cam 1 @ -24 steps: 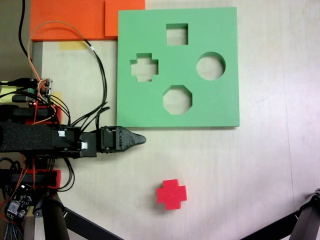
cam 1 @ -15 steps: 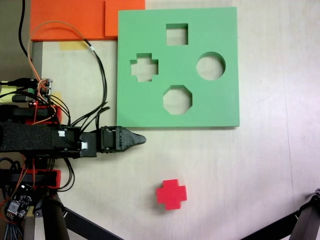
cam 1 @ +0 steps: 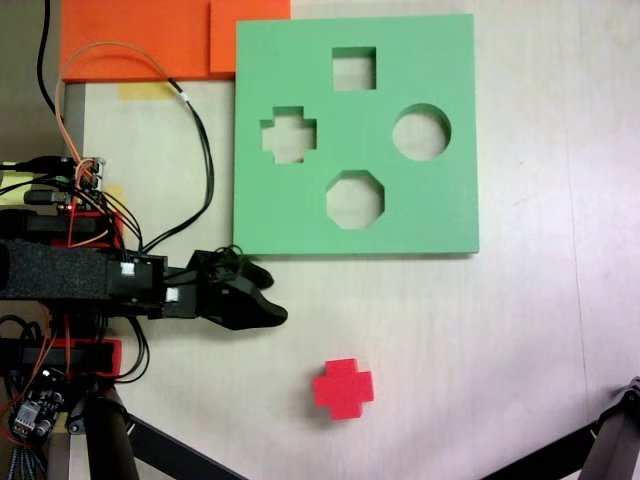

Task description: Put the cross columnar block into the corresponding hole

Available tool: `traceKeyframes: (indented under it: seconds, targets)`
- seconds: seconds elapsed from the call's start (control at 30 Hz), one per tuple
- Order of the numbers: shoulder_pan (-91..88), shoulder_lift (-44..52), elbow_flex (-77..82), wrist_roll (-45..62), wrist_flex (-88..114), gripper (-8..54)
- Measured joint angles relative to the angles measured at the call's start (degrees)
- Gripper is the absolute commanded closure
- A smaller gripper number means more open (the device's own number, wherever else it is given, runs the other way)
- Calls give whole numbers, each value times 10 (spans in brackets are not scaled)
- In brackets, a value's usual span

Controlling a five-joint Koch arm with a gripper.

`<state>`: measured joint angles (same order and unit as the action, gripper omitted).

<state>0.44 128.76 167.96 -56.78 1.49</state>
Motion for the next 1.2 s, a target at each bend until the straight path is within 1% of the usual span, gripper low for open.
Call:
traceKeyframes:
  seconds: [0.07, 0.1, 0.17, 0.3, 0.47, 0.5, 0.53, 0.57, 0.6, 0.63, 0.8, 0.9, 1.03, 1.2]
  targets:
    - [6, 0, -98, -93, 110, 176]
    - [9, 0, -181, -144, 212, 186]
    - [10, 0, -268, -198, 341, 191]
    - [10, 0, -345, -236, 498, 214]
    - [28, -9, -480, -236, 618, 213]
    - [43, -36, -531, -228, 653, 188]
    - [55, -90, -625, -212, 712, 88]
    - [68, -152, -739, -198, 786, 26]
    - [76, -189, -799, -187, 832, 17]
    - [81, -211, -817, -180, 860, 16]
    - [123, -281, -839, -156, 882, -2]
    - [142, -331, -869, -130, 882, -67]
    - [173, -413, -894, -95, 883, -67]
    - [185, -481, -932, -63, 883, -67]
